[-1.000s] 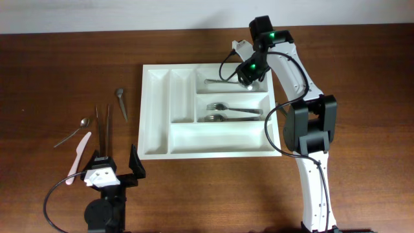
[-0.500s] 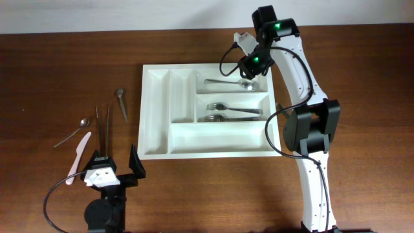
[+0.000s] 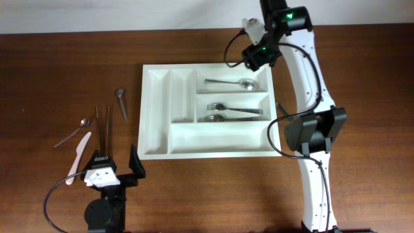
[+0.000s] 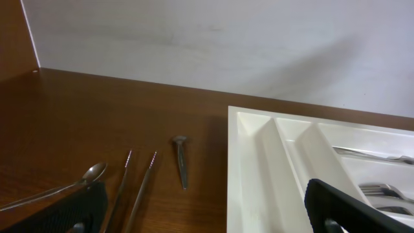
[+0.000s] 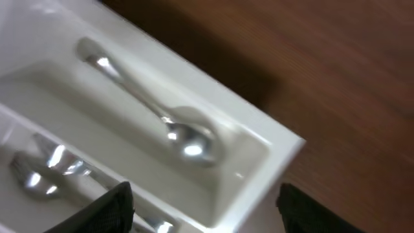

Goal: Pack container
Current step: 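Lift the right gripper up and away from the tray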

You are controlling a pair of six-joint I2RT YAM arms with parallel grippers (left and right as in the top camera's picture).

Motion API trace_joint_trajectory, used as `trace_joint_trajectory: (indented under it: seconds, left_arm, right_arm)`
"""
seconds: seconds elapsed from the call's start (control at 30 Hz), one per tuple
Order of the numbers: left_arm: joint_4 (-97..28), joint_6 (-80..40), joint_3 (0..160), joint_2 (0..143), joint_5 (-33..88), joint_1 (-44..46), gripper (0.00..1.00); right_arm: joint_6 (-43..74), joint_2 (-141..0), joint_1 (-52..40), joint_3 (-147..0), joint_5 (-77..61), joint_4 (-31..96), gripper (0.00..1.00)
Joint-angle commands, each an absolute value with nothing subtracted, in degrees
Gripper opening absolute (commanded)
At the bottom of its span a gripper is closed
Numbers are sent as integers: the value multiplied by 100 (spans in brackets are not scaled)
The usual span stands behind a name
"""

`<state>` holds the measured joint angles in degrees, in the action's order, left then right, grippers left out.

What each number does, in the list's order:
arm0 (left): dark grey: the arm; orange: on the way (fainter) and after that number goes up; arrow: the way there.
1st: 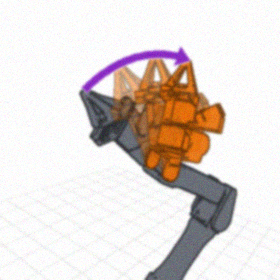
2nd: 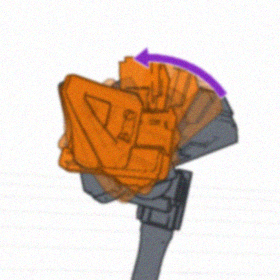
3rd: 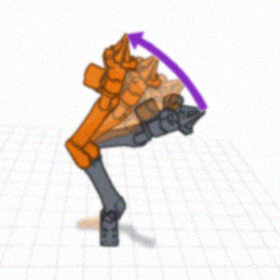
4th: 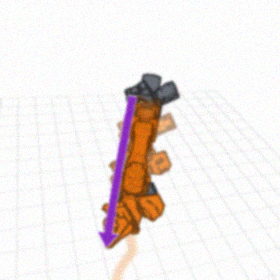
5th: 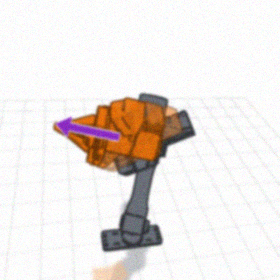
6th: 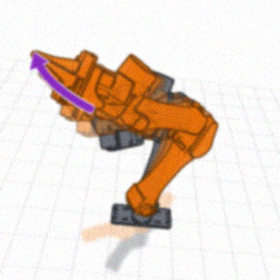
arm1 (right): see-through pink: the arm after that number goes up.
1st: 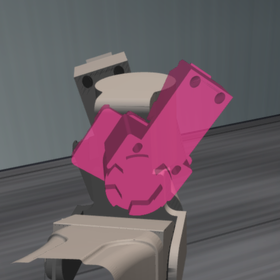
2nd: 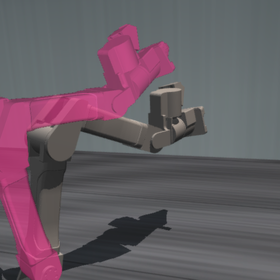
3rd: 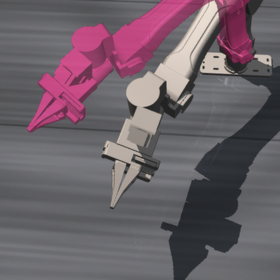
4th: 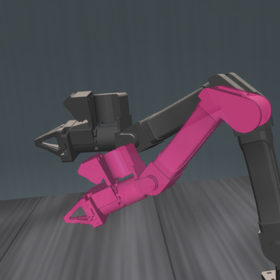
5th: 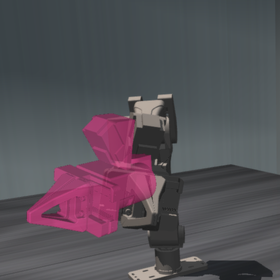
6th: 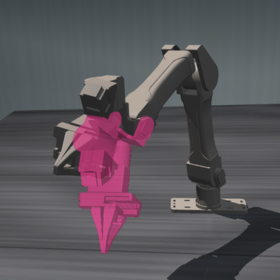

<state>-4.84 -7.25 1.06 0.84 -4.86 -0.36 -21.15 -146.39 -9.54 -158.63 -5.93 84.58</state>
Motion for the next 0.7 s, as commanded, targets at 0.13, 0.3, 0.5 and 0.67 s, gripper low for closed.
trace_joint_trajectory:
  seconds: [0.13,0.3,0.5,0.67]
  left_arm:
    - [-473,-633,69,30,-425,-54,99]
    - [-473,-633,69,30,-425,-54,99]
    - [-473,-633,69,30,-425,-54,99]
    - [-473,-633,69,30,-425,-54,99]
  right_arm:
    - [-1037,-14392,-172,-15998,899,8816,72]
    - [-659,-14392,102,-15998,1186,9244,72]
    - [-523,-14392,392,-15998,950,9461,75]
    - [-526,-14296,491,-15979,491,9325,88]
